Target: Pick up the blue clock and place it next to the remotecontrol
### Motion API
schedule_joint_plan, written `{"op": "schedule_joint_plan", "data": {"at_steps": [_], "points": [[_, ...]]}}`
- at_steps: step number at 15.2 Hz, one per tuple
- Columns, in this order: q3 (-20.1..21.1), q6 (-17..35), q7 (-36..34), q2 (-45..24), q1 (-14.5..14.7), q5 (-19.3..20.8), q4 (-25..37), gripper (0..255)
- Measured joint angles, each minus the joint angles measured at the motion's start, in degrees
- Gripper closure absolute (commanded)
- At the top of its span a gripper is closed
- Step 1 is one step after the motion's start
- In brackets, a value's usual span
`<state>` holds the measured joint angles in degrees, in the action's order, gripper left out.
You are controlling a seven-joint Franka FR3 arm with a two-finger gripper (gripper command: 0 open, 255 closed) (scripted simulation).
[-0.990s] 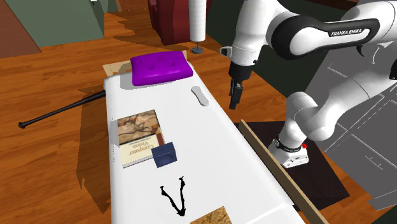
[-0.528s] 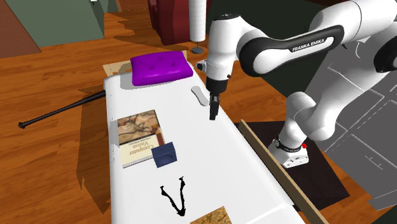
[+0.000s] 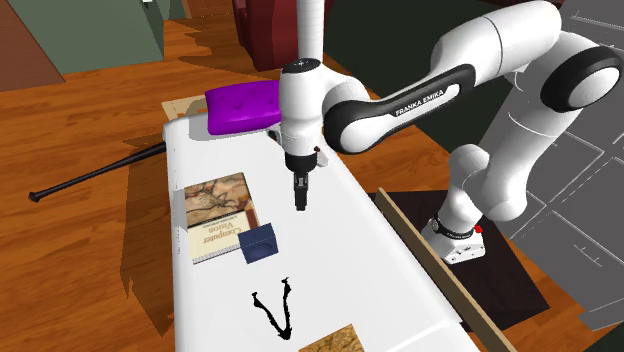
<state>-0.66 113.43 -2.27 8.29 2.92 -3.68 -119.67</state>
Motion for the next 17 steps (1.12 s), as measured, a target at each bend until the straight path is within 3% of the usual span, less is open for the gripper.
{"op": "schedule_joint_plan", "data": {"at_steps": [6,13,17], "points": [[0.91,2.94,2.1,-13.69,0.95,1.37,9.55,0],[1.91,2.39,3.72,-29.8,2.42,3.63,24.86,0],[2.0,3.92,3.95,-32.93,2.66,3.99,26.23,0]]}}
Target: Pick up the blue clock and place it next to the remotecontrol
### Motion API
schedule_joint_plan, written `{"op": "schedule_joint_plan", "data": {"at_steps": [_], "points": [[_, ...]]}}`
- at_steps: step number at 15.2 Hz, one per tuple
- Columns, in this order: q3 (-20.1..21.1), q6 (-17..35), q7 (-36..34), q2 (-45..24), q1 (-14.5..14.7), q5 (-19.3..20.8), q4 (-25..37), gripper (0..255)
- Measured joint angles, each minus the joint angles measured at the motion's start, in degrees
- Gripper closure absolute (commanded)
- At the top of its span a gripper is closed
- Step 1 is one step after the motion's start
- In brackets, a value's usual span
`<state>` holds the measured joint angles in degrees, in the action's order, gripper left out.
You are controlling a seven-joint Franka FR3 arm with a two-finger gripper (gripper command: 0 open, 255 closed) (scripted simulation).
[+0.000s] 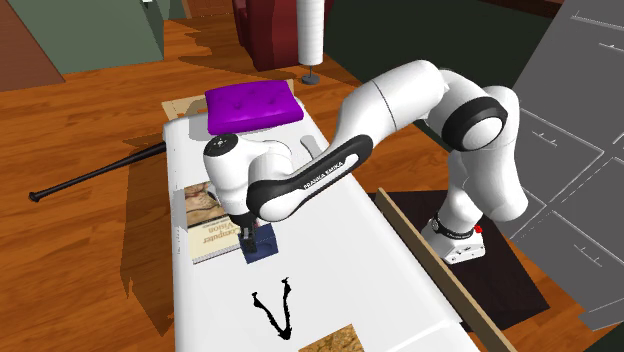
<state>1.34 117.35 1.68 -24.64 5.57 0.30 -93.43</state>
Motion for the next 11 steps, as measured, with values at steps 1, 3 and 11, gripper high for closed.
{"op": "schedule_joint_plan", "data": {"at_steps": [1,3,11], "points": [[0.0,0.66,0.01,-0.37,0.0,0.02,-0.3,0],[-0.04,1.93,0.11,-1.06,-0.06,0.03,-0.88,0],[-0.02,2.89,0.04,-1.47,-0.01,0.05,-1.4,0]]}}
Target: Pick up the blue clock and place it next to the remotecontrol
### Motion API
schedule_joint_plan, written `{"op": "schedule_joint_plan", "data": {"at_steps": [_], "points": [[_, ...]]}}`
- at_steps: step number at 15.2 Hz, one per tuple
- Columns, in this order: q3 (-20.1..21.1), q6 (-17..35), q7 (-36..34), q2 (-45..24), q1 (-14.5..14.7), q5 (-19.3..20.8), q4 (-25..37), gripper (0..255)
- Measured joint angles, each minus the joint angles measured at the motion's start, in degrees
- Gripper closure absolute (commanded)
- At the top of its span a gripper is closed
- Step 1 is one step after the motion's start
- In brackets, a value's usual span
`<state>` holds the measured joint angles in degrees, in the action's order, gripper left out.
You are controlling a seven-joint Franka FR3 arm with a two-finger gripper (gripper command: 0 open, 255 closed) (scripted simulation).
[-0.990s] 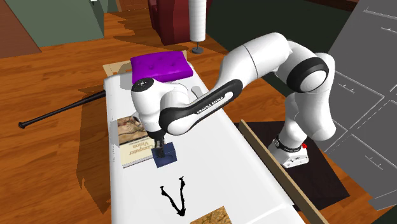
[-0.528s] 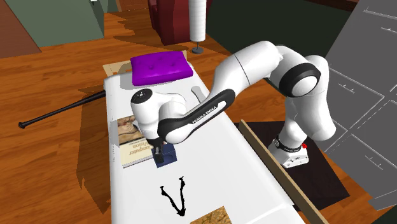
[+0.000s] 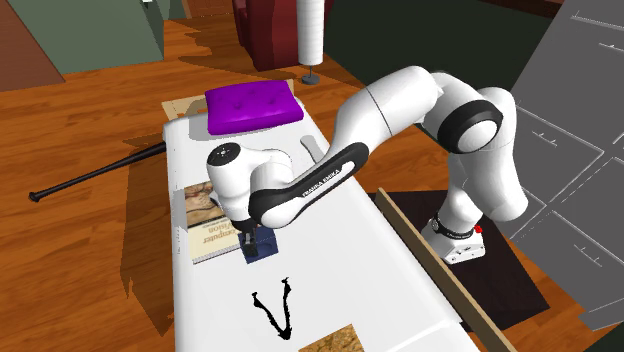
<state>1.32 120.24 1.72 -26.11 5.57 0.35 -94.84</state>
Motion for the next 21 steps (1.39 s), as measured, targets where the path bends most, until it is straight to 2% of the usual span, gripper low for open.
{"op": "schedule_joint_plan", "data": {"at_steps": [1,12,21], "points": [[0.0,0.0,0.0,0.0,0.0,0.0,0.0,255],[0.0,-0.27,0.0,0.13,0.0,0.01,0.17,255],[0.05,-5.66,-0.02,2.55,0.01,-0.06,3.12,255]]}}
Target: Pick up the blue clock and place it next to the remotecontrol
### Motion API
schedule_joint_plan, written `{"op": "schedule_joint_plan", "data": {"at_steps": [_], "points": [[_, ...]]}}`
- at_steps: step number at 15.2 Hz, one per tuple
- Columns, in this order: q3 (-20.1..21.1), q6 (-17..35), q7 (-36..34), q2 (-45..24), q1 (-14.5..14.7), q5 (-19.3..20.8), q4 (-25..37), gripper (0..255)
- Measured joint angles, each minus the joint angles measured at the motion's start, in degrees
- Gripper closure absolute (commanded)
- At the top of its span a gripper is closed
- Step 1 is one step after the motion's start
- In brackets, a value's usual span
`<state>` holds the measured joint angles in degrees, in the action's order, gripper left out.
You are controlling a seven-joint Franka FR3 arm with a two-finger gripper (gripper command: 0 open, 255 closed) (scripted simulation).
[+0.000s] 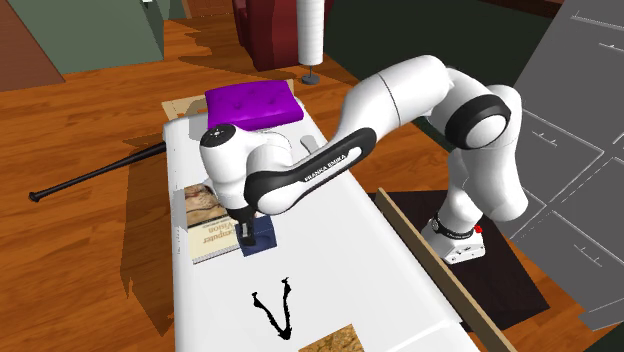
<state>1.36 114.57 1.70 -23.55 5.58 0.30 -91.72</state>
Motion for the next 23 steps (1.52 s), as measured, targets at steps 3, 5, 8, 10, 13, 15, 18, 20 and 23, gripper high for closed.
{"op": "schedule_joint_plan", "data": {"at_steps": [3,5,8,10,13,15,18,20,23], "points": [[-0.02,-2.28,0.1,0.37,-0.07,-0.02,1.92,255],[0.0,-3.7,0.05,0.67,-0.03,-0.02,3.04,255],[0.0,-5.54,0.07,1.51,-0.05,-0.04,4.04,255],[0.0,-7.08,0.06,1.43,-0.03,-0.05,5.66,255],[-0.02,-9.19,0.16,1.85,-0.1,-0.07,7.35,255],[0.01,-10.68,0.05,1.75,-0.02,-0.06,8.94,255],[0.03,-13.03,0.02,1.98,0.01,-0.06,11.06,255],[0.03,-14.45,0.01,2.16,0.02,-0.06,12.3,255],[0.02,-16.91,0.06,1.89,0.0,-0.06,15.04,255]]}}
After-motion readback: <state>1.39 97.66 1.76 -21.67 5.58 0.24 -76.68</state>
